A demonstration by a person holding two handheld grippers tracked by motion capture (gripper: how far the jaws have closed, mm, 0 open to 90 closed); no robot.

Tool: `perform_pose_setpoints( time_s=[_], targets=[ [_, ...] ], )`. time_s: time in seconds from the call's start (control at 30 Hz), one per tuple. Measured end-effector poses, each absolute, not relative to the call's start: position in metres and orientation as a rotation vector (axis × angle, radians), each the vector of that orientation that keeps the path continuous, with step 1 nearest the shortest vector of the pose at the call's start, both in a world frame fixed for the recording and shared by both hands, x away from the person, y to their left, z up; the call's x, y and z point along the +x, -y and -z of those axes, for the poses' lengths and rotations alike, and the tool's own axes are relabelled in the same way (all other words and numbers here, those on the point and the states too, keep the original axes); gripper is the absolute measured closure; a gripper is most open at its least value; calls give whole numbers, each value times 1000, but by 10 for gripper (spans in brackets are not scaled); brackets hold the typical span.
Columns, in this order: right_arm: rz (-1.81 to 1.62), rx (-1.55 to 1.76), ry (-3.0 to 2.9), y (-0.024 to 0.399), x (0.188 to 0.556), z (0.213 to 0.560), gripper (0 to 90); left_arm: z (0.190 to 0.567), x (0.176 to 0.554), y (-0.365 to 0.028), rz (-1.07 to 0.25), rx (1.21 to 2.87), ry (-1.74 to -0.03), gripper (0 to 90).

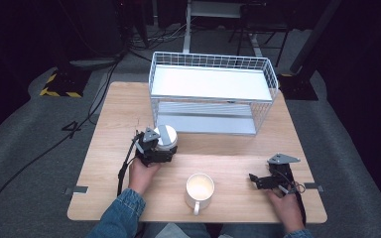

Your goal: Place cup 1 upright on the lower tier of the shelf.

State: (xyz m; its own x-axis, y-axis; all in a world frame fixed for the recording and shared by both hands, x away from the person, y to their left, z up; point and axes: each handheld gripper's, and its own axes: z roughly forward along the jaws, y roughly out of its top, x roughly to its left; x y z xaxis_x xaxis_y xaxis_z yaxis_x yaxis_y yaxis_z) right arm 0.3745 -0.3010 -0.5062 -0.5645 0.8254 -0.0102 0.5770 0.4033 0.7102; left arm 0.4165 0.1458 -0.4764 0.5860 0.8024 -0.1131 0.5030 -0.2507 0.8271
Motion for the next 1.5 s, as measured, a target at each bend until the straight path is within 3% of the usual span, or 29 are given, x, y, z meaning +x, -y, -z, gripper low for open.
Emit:
perform_pose_setpoints(
  time_s=[0.23,0.93,1.5],
  targets=[
    [-953,1210,-2305,301,375,506,4,476,414,-144,-450,1910,-1027,185],
    [-953,1210,-2305,301,375,506,4,473,409,-139,-485,1892,-1005,188],
    [-956,1210,-2305,301,375,506,4,438,409,-121,-517,1863,-941,188]
  ],
)
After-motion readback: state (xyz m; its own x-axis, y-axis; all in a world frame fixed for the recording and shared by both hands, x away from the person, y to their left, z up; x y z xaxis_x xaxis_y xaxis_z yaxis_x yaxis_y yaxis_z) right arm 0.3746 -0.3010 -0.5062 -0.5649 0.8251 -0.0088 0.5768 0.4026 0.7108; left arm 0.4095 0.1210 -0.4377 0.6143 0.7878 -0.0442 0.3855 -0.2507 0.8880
